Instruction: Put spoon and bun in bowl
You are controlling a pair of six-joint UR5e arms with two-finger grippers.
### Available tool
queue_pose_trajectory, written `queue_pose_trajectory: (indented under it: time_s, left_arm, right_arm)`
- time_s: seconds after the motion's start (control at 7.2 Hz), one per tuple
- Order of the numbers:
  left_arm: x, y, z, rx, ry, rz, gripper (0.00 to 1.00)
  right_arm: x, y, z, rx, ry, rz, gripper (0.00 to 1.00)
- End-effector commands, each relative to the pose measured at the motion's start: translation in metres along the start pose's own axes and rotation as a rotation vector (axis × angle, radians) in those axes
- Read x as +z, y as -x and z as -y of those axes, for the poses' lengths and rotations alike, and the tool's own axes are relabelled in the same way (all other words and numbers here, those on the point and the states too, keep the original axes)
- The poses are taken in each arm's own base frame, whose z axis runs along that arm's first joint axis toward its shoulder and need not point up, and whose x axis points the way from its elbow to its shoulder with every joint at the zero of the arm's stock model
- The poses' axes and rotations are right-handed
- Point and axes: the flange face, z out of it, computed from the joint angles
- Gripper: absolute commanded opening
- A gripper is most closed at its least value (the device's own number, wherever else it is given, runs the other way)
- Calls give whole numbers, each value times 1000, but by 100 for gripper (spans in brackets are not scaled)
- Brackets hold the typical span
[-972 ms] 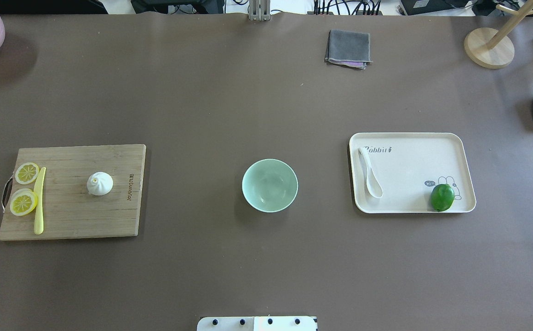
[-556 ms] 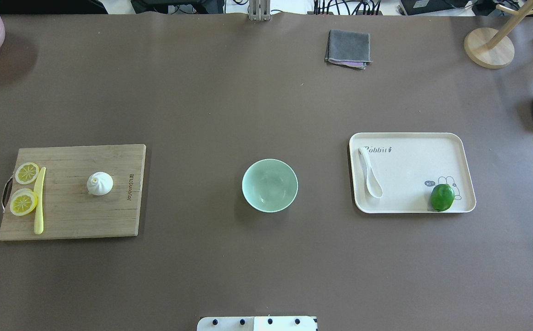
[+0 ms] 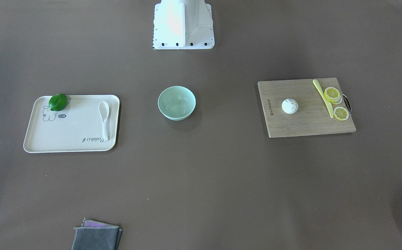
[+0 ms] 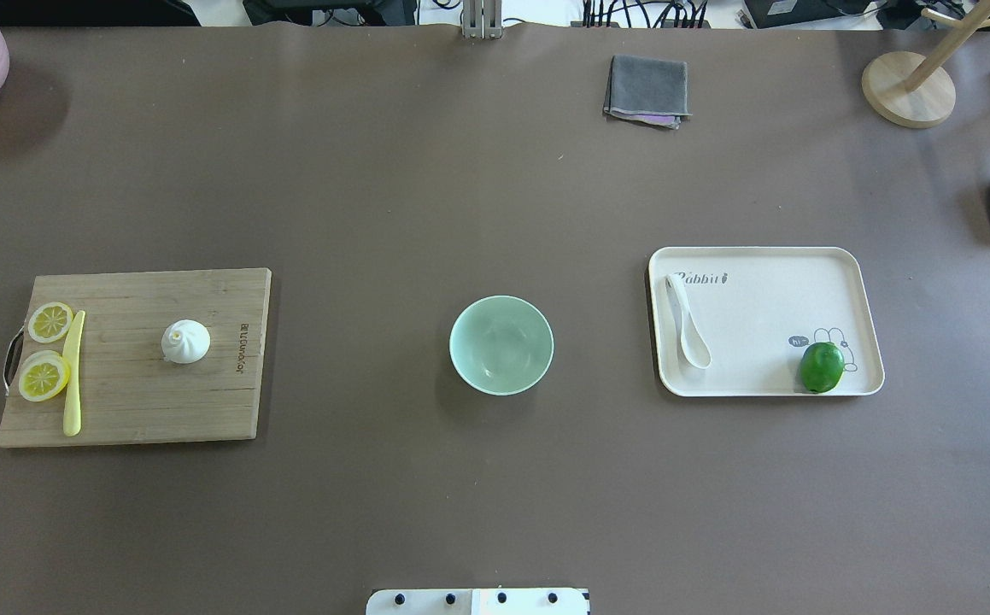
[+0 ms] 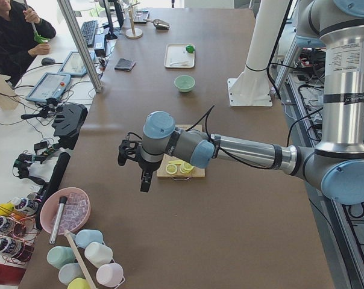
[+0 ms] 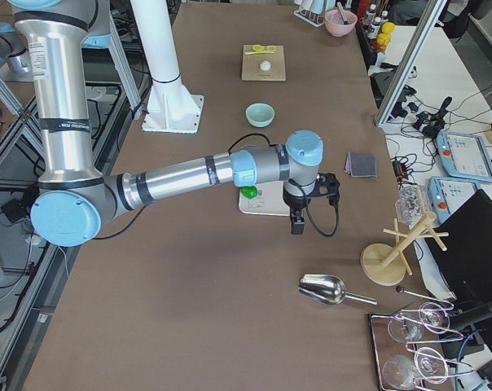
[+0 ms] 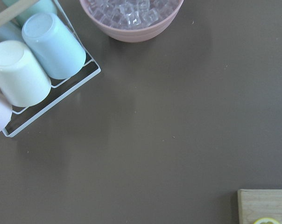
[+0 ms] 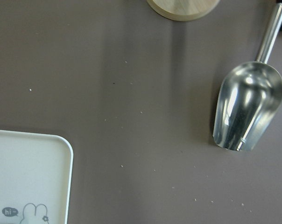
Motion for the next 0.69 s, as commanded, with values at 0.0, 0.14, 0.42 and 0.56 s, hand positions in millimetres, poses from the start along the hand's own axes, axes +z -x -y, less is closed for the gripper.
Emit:
queue_pose_trajectory:
  time_s: [0.0, 0.14, 0.42, 0.56]
  left_arm:
    - [25, -66, 14, 108, 4, -94, 98]
    - [22, -87, 27, 153, -18, -120, 98]
    - [48, -113, 30, 124, 8, -139, 98]
    - [49, -123, 29, 114, -11, -164, 98]
  right_arm:
    - [-1, 71, 37, -105, -17, 24, 100]
    - [9, 109, 40, -83, -6, 70, 100]
    - [54, 176, 34, -263, -92, 118, 100]
    - [81, 211, 26, -184, -76, 122, 100]
